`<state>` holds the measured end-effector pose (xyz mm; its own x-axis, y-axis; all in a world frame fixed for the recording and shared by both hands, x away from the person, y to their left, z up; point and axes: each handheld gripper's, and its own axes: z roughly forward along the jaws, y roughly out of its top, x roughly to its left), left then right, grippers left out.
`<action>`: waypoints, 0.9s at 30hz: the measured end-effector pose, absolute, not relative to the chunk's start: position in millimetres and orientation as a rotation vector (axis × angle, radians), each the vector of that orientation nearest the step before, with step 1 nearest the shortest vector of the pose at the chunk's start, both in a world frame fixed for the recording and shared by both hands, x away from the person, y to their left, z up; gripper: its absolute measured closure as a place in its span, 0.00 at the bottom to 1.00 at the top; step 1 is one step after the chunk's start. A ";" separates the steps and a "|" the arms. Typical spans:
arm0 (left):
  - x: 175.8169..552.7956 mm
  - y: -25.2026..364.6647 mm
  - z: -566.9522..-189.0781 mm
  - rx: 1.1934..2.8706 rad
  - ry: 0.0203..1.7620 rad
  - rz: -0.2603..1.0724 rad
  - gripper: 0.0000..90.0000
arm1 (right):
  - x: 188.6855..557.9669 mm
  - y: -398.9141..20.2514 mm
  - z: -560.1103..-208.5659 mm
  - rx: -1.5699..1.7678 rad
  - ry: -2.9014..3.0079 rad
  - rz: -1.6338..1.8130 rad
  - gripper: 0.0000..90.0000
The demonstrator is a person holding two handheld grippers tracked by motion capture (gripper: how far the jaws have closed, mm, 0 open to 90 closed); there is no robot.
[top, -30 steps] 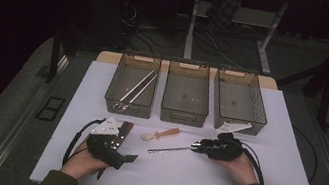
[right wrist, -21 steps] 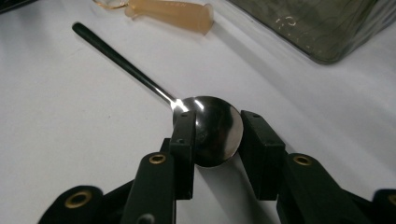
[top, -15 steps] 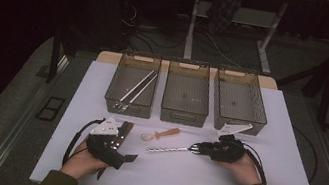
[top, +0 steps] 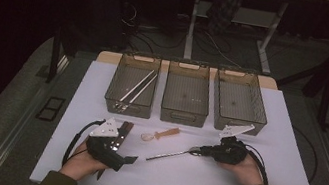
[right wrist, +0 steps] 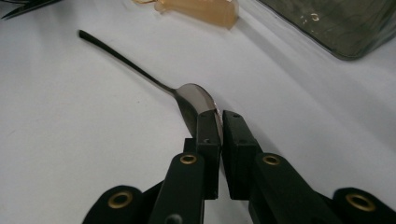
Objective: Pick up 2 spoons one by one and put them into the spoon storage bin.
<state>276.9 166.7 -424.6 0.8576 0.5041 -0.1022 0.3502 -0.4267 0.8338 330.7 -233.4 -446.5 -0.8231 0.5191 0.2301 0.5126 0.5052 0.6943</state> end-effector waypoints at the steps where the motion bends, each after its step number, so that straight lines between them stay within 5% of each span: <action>1: 276.9 166.7 -424.5 2.059 0.620 0.200 0.01 | 330.2 -233.4 -446.2 0.931 2.720 1.252 0.96; 27: 276.7 165.9 -425.8 2.072 0.603 0.200 0.01 | 325.3 -244.4 -432.4 0.982 2.654 1.262 0.98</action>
<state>276.7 165.9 -425.8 0.8660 0.4914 -0.0926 0.3390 -0.4410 0.8310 325.3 -244.4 -432.4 -0.7983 0.5603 0.2210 0.5251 0.4676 0.7110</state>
